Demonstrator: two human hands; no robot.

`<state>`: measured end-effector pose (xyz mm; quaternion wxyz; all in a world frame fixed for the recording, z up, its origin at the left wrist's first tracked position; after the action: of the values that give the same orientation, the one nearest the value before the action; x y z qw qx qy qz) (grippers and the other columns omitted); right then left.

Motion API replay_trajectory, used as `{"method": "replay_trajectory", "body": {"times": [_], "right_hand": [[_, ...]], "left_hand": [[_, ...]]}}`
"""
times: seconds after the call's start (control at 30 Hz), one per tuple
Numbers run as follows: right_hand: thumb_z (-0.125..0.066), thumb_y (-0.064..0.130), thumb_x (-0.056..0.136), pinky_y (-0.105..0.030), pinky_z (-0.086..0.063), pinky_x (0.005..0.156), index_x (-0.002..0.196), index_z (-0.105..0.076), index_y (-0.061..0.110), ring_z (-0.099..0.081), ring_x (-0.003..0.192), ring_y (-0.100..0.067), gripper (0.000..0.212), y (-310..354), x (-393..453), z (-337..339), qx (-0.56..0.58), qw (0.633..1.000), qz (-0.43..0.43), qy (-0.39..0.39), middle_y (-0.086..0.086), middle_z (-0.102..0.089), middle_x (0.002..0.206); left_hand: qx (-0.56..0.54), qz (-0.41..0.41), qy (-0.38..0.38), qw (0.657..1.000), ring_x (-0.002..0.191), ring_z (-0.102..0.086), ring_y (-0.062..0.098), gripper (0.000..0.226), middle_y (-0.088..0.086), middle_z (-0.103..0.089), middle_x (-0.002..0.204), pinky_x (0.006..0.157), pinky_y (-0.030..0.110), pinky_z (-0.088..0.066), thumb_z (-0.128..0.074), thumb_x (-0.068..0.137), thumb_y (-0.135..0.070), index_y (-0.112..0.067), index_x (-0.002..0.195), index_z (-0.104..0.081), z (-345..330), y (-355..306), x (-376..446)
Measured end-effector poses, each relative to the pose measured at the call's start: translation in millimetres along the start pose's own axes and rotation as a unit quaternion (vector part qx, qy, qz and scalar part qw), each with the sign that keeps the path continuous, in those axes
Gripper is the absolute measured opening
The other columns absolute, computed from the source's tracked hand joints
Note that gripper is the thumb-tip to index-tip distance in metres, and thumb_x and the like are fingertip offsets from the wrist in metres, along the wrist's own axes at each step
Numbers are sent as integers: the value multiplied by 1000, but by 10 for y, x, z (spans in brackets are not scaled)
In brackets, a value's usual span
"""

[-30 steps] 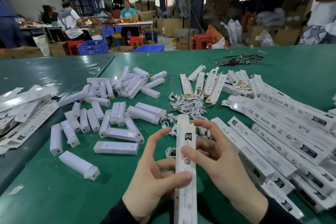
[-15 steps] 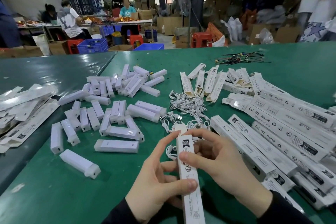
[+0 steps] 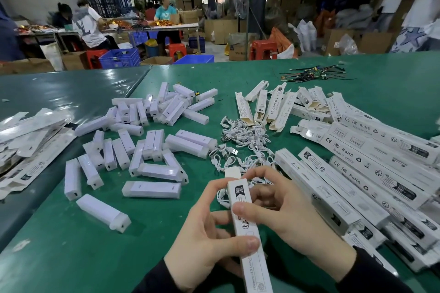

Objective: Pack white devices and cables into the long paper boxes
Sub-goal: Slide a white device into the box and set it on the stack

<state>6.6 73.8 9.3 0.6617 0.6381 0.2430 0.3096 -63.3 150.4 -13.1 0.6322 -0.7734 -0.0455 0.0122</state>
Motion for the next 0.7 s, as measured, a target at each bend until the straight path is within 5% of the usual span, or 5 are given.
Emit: {"method": "replay_trajectory", "body": {"times": [0.07,0.33,0.57,0.7], "right_hand": [[-84,44,67,-30,-55,62,98,-64,27,-64,68,-21,41,-60,12,14,89,995,-31,-17,-14,-71,82],[-69,34,77,-26,-46,60,78,-77,10,-56,64,-17,25,-273,11,11,157,974,-160,-27,-9,-66,74],[-62,19,89,-19,-42,48,95,-70,1,-48,53,-12,20,-374,-2,29,183,961,-199,-51,-2,-57,60],[-60,16,91,-21,-43,51,92,-69,-1,-50,54,-12,19,-349,4,31,182,964,-187,-51,-4,-59,62]], "left_hand": [[-17,-2,8,1000,76,-66,50,67,31,-67,92,68,68,-52,-82,64,1,-39,113,-57,-15,-22,-4],[4,22,66,998,78,-71,44,67,23,-70,90,59,39,-57,-78,71,0,-43,117,-53,-187,16,-43],[24,27,63,997,77,-70,46,68,31,-67,100,70,63,-54,-78,71,5,-37,119,-53,-200,5,-56],[21,35,66,997,77,-70,45,62,30,-68,93,71,61,-53,-80,69,-2,-37,112,-54,-205,13,-44]]}}
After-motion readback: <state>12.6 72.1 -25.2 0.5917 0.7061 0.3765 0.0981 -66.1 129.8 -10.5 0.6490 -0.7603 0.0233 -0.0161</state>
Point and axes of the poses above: each hand's wrist, its own x-axis towards the middle knuckle, its own z-axis out of the back of the hand, y = z × x, the point moved 10 cm from there along x, towards the middle knuckle
